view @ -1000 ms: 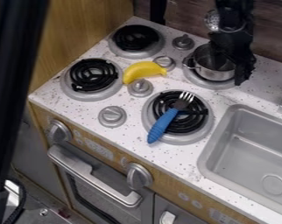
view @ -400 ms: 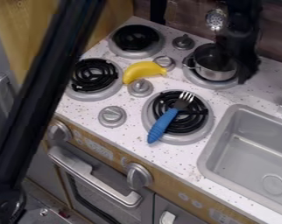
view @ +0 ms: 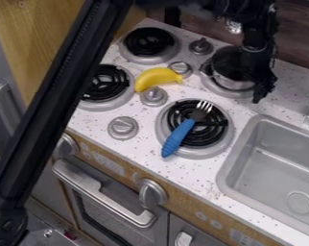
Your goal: Move the silver pot on the left lower burner
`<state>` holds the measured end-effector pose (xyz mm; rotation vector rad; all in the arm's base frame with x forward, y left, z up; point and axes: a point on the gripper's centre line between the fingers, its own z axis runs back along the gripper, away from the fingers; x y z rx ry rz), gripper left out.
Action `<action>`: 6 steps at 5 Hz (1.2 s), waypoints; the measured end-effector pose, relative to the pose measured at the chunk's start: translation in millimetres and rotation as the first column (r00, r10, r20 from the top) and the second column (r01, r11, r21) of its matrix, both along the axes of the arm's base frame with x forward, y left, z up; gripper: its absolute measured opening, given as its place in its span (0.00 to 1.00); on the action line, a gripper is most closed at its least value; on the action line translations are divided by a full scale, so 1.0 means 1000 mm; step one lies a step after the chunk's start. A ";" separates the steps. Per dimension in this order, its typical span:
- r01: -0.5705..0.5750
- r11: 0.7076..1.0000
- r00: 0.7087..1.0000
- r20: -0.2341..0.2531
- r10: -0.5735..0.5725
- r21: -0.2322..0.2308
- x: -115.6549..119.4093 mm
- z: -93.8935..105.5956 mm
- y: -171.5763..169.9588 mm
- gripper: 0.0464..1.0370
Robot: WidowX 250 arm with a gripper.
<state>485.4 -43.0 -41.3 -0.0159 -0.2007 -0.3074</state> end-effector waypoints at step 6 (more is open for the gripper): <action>-0.018 0.994 0.988 0.148 0.034 -0.109 -0.051 0.103 0.034 0.17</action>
